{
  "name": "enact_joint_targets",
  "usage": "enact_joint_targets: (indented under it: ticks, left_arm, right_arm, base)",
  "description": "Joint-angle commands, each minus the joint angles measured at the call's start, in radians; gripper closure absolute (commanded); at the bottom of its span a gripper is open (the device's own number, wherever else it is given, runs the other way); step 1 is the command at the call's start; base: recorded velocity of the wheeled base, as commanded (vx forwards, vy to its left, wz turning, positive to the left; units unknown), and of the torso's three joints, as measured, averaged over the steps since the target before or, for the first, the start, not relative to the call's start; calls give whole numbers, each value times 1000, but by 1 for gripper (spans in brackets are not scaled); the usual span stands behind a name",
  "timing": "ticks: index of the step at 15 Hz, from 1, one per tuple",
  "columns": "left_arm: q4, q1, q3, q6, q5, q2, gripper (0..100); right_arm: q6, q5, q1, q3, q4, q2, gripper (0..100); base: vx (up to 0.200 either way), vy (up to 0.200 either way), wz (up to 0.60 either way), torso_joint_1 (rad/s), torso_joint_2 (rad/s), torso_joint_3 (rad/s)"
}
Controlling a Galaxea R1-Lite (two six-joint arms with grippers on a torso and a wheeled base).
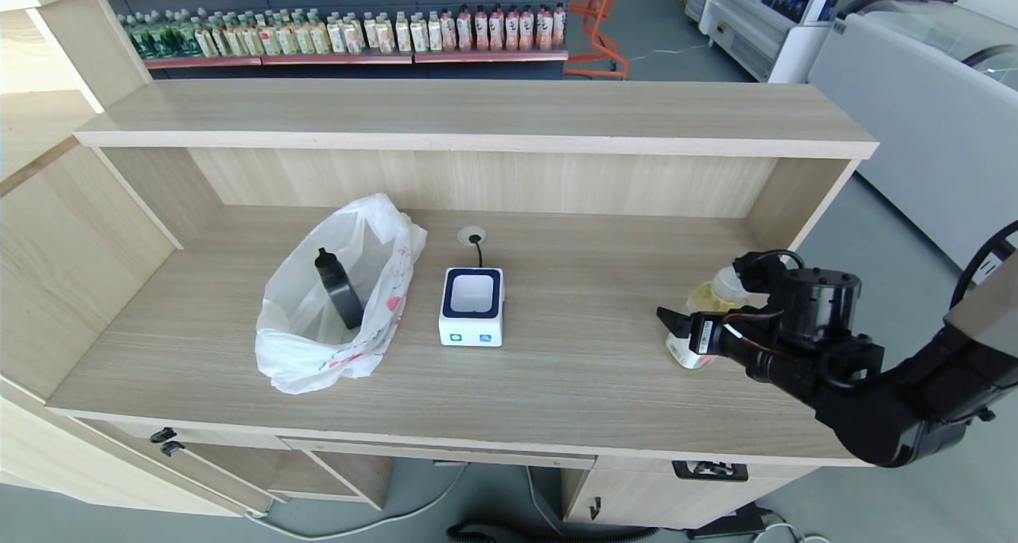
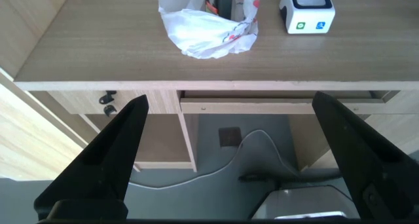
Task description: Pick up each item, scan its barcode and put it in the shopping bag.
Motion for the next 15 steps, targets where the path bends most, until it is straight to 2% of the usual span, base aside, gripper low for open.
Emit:
enact_joint_targets:
  ticks: [1, 4, 5, 8, 11, 15]
  left_arm:
    - [0, 0, 0, 1, 0, 0, 0]
    - [0, 0, 0, -1, 0, 2, 0]
    - [0, 0, 0, -1, 0, 2, 0]
    - [0, 0, 0, 1, 0, 2, 0]
    - [0, 0, 0, -1, 0, 2, 0]
    - [0, 0, 0, 1, 0, 2, 0]
  right_arm:
    - [-9, 1, 5, -29, 0, 18, 0]
    - [-23, 9, 9, -42, -42, 40, 0]
    - [-25, 17, 9, -48, -46, 44, 100]
    - [-84, 15, 8, -72, -51, 63, 100]
    - [-339, 6, -8, -8, -95, 60, 100]
    - [-321, 1, -9, -34, -97, 49, 100]
  base:
    - [0, 0, 0, 0, 0, 0]
    - [0, 0, 0, 0, 0, 0]
    - [0, 0, 0, 0, 0, 0]
    - [0, 0, 0, 0, 0, 0]
    - [0, 0, 0, 0, 0, 0]
    - [0, 0, 0, 0, 0, 0]
